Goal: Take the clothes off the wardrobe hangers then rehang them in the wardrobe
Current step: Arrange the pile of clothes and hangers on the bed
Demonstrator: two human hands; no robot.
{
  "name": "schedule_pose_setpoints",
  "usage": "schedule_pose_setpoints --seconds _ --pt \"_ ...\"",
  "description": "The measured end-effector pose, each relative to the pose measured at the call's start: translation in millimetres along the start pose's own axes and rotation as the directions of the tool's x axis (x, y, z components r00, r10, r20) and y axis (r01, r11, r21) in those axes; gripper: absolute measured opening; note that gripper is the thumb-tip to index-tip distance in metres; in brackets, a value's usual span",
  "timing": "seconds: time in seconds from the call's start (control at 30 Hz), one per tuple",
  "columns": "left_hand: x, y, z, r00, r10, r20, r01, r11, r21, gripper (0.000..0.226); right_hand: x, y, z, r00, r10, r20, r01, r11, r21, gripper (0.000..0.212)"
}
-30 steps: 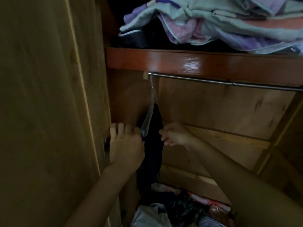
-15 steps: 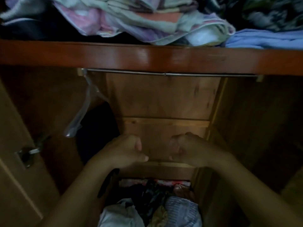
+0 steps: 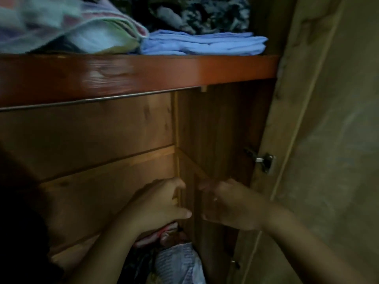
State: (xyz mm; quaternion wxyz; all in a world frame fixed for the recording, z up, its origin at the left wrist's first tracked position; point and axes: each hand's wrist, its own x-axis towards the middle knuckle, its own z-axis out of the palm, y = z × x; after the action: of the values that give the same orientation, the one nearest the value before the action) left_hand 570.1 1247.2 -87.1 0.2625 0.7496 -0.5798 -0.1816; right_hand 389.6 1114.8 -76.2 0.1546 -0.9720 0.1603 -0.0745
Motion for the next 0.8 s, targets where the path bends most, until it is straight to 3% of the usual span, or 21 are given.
schedule_pose_setpoints --seconds 0.17,0.33,0.43,0.6,0.8 --pt "28 19 29 0.969 0.189 0.162 -0.177 0.981 -0.083 0.076 -59 6 -1 0.937 0.342 -0.070 -0.330 0.933 0.143 0.036" --pt "31 55 64 0.884 0.363 0.296 -0.330 0.931 -0.156 0.045 -133 -15 5 0.802 0.564 -0.199 -0.557 0.825 0.092 0.029" --pt "24 85 89 0.824 0.451 0.344 -0.420 0.893 -0.165 0.053 -175 -32 11 0.689 0.690 -0.223 -0.697 0.715 0.059 0.037" --pt "9 140 136 0.689 0.490 0.534 -0.504 0.854 -0.132 0.061 -252 -55 19 0.488 0.827 -0.279 -0.843 0.530 0.097 0.041" --pt "-29 217 212 0.442 0.603 0.664 -0.662 0.719 -0.211 0.061 -364 -80 30 0.264 0.926 -0.270 -0.930 0.319 0.181 0.043"
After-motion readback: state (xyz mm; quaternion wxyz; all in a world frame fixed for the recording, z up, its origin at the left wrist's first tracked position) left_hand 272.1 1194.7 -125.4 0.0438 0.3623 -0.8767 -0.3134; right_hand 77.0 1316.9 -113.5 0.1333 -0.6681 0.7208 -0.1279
